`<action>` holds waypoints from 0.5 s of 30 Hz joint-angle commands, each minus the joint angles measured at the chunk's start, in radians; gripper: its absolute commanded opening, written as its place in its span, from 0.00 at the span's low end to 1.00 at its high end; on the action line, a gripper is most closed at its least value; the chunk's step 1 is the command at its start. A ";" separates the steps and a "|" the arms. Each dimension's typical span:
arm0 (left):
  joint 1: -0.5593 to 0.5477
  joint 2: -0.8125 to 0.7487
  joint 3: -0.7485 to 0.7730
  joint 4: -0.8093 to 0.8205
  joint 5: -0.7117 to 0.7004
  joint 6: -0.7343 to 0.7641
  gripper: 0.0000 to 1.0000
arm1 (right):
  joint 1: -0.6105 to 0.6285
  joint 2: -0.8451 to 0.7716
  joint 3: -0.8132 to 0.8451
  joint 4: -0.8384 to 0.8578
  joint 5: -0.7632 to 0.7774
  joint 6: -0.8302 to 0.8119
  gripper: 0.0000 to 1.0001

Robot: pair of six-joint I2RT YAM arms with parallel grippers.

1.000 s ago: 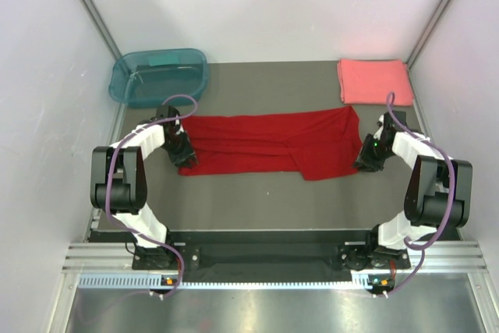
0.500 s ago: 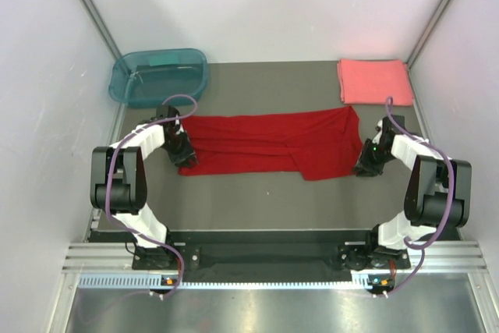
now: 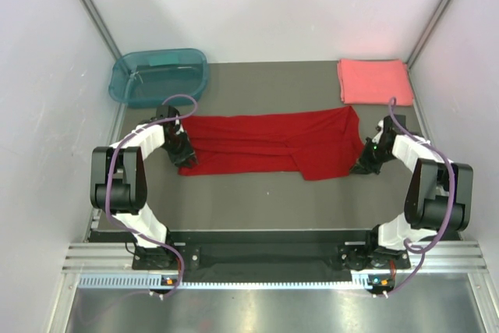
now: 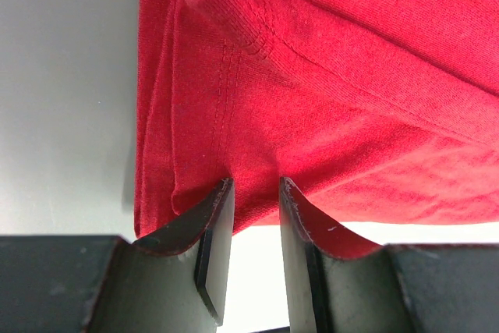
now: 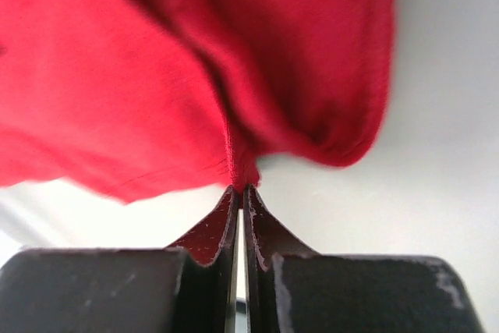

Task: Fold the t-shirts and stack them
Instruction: Fold the tshirt

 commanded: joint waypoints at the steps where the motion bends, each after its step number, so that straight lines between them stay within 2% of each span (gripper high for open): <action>1: 0.004 -0.045 0.019 -0.006 0.001 0.006 0.35 | -0.020 -0.066 0.062 -0.034 -0.112 0.084 0.00; 5: 0.004 -0.048 0.026 -0.010 0.006 0.015 0.36 | -0.031 -0.061 0.113 -0.020 -0.210 0.150 0.00; 15: 0.001 -0.082 0.092 -0.056 0.009 0.050 0.45 | -0.057 0.086 0.277 0.082 -0.286 0.267 0.00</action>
